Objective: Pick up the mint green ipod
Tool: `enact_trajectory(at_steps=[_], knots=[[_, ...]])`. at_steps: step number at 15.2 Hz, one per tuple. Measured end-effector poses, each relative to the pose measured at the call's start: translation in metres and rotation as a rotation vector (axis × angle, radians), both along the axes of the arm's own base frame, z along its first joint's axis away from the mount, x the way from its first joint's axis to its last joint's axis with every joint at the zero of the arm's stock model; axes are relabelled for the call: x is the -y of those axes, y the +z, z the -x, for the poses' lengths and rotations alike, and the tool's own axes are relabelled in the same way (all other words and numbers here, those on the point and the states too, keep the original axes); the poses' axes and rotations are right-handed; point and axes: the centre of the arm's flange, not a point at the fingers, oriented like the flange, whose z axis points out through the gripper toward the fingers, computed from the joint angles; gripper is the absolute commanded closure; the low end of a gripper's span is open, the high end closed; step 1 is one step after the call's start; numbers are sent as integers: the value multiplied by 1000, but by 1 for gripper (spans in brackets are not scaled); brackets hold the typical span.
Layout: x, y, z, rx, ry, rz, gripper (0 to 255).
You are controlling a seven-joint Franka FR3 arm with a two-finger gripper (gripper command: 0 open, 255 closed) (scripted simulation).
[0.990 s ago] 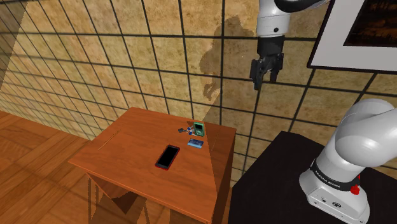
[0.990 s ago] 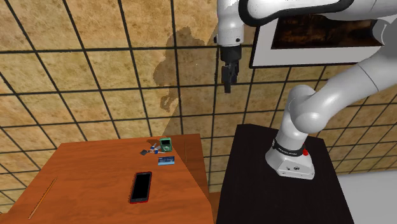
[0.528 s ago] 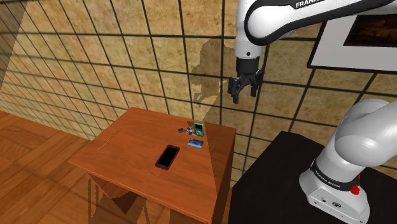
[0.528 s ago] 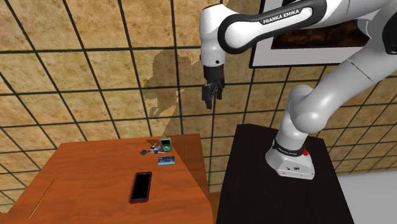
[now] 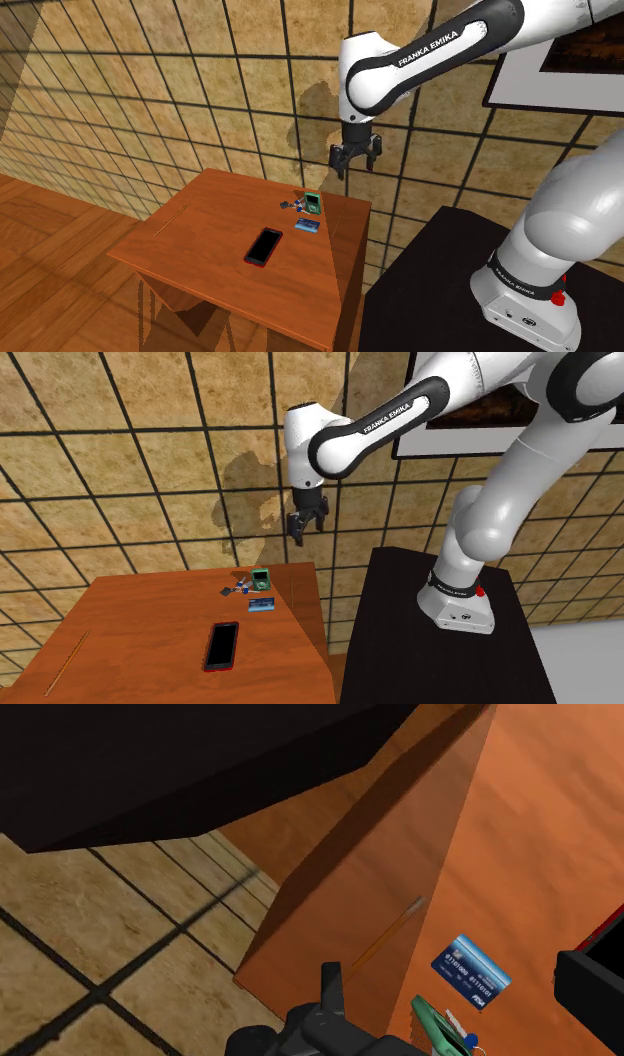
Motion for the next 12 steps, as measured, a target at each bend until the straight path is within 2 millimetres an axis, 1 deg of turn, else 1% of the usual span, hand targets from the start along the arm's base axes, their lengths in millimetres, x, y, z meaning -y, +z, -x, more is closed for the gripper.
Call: enact_trajectory(at_steps=[2,3,4,5,9,10,12], knots=[[-5,-13,-14,7,-30,9,0],[-10,-22,-26,11,-44,13,0],[-11,-31,-35,13,-60,17,0],[-10,-45,-42,15,-75,21,0],[-21,-76,-80,29,-134,37,0],[-20,-86,-87,32,-149,41,0],[-25,-106,-106,38,-178,49,0]])
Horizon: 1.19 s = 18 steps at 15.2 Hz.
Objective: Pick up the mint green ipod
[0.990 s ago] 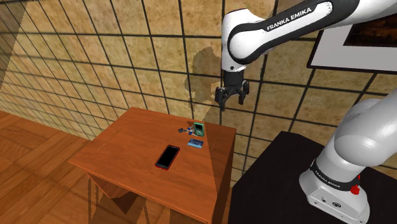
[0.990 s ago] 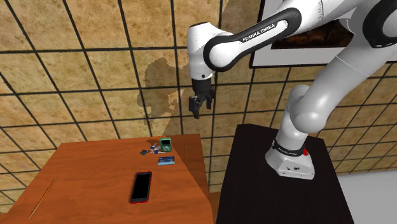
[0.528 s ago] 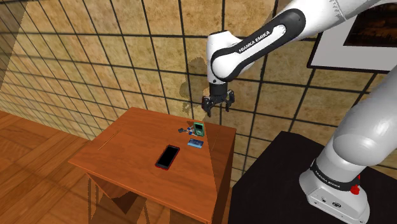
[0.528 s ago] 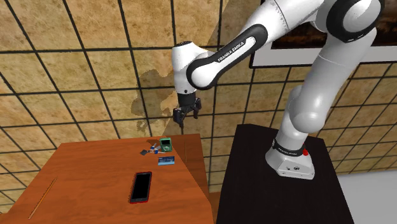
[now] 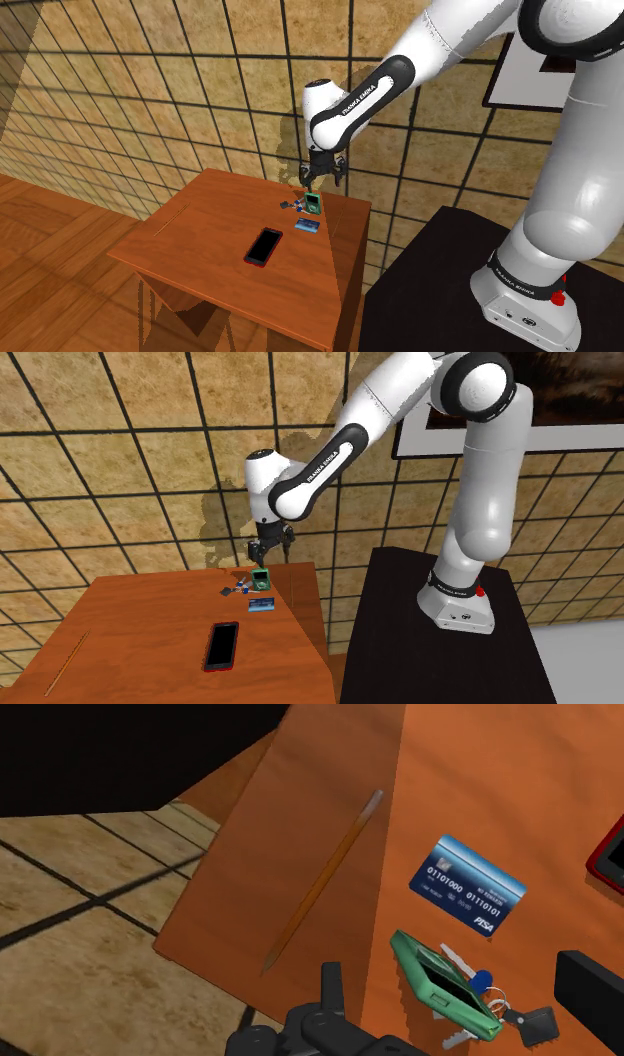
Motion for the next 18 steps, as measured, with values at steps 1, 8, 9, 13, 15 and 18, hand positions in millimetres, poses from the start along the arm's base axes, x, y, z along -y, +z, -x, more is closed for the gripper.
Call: enact_trajectory(at_steps=[1,8,9,13,15,18], knots=[[-1,-7,-11,2,-15,4,0],[-1,-63,-58,19,-96,26,0],[-2,-69,-58,20,-98,27,0],[-2,-90,-60,20,-99,28,0],[-2,-96,-60,20,-99,28,255],[-3,-97,-61,22,-99,27,255]])
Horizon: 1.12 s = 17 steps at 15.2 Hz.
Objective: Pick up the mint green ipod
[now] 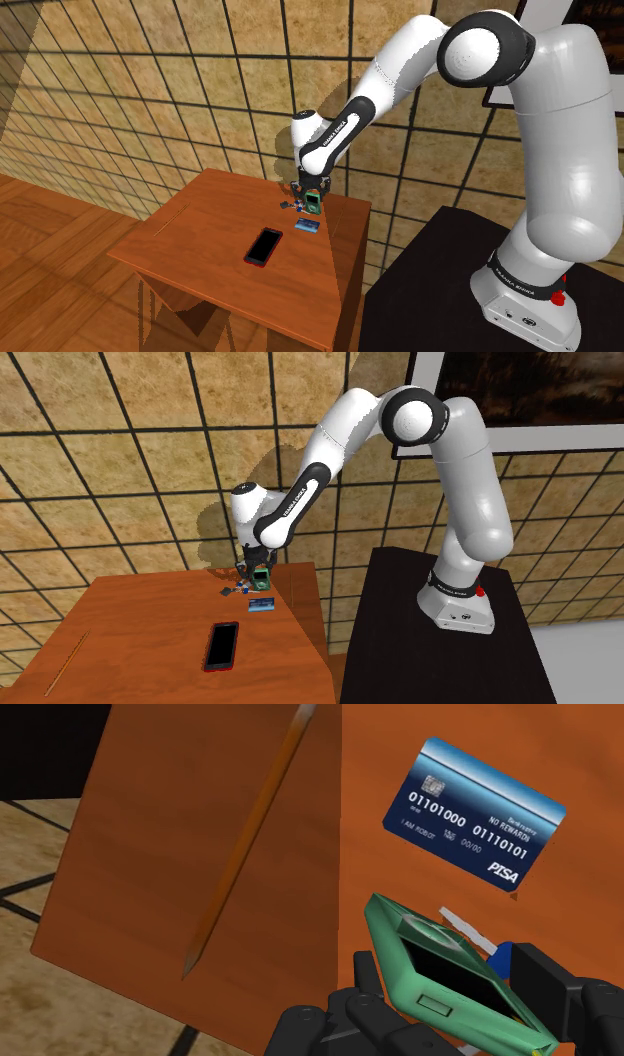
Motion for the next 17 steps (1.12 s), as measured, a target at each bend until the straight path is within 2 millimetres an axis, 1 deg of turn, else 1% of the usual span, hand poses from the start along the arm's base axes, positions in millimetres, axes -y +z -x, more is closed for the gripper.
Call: enact_trajectory(at_steps=[8,17], knots=[[0,2,0,0,0,0,255],[0,45,0,-1,0,0,255]])
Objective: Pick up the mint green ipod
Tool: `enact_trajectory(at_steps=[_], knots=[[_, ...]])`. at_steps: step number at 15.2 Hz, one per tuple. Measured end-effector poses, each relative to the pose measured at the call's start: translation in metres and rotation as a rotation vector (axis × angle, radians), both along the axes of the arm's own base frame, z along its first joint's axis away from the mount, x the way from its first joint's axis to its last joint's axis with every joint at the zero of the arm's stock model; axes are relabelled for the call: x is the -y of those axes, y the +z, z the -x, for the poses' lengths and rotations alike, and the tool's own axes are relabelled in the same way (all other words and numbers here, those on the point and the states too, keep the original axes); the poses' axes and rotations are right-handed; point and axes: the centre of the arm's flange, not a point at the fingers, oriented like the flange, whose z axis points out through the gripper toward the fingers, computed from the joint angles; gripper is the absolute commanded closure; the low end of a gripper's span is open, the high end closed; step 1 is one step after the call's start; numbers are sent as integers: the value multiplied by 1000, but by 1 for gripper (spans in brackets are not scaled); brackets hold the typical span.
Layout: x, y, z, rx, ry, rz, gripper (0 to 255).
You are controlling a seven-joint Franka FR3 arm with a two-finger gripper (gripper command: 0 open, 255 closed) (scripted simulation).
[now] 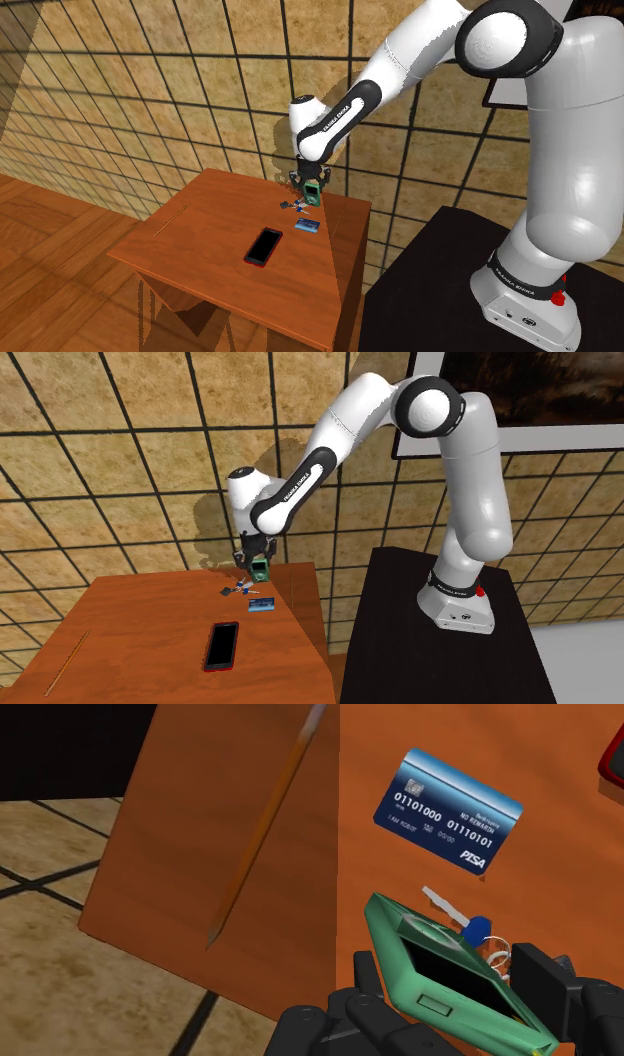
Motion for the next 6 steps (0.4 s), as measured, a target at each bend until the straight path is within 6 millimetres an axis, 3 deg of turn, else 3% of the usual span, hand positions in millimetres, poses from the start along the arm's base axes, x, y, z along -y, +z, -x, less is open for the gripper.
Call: enact_trajectory(at_steps=[6], knots=[[0,30,0,0,0,0,255]])
